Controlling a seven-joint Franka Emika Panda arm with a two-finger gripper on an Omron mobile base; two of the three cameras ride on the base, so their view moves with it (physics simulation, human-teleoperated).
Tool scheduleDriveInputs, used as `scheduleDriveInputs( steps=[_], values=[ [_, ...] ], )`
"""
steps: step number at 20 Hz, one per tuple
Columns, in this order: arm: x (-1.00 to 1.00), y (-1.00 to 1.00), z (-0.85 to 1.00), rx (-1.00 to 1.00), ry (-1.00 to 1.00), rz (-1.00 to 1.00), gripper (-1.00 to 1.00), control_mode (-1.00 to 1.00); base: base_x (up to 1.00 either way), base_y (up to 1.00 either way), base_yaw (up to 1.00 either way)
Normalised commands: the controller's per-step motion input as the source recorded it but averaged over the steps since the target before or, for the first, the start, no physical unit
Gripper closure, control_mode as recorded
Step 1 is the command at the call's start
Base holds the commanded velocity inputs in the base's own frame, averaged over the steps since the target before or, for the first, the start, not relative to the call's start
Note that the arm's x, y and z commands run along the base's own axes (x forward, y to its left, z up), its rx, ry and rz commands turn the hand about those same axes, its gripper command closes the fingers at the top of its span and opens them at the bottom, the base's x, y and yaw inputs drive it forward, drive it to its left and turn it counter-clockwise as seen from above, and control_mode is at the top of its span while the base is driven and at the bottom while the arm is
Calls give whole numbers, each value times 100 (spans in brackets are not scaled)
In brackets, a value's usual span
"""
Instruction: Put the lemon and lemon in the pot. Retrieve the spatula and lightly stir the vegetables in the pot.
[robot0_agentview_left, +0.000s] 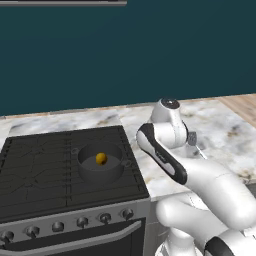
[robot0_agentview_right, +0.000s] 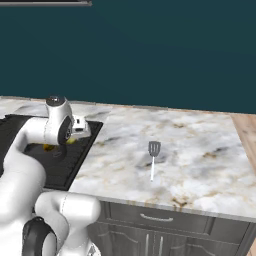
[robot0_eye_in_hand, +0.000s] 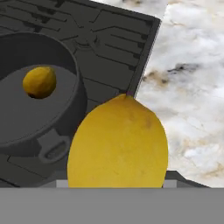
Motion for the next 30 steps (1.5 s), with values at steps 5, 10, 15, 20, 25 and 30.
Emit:
scheduleDriveInputs(
  steps=[5, 10, 15, 20, 25, 30],
  values=[
    [-2, 71, 25, 0, -6, 15, 100, -100, 0, 0, 0],
    [0, 85, 1, 0, 6, 19, 100, -100, 0, 0, 0],
    [0, 77, 7, -1, 19, 13, 100, -100, 0, 0, 0],
    [0, 49, -2, -5, 15, 4, 100, -100, 0, 0, 0],
    [0, 2, -31, -8, 10, -1, 100, -100, 0, 0, 0],
    [0, -3, -34, -4, 3, -5, 100, -100, 0, 0, 0]
  ],
)
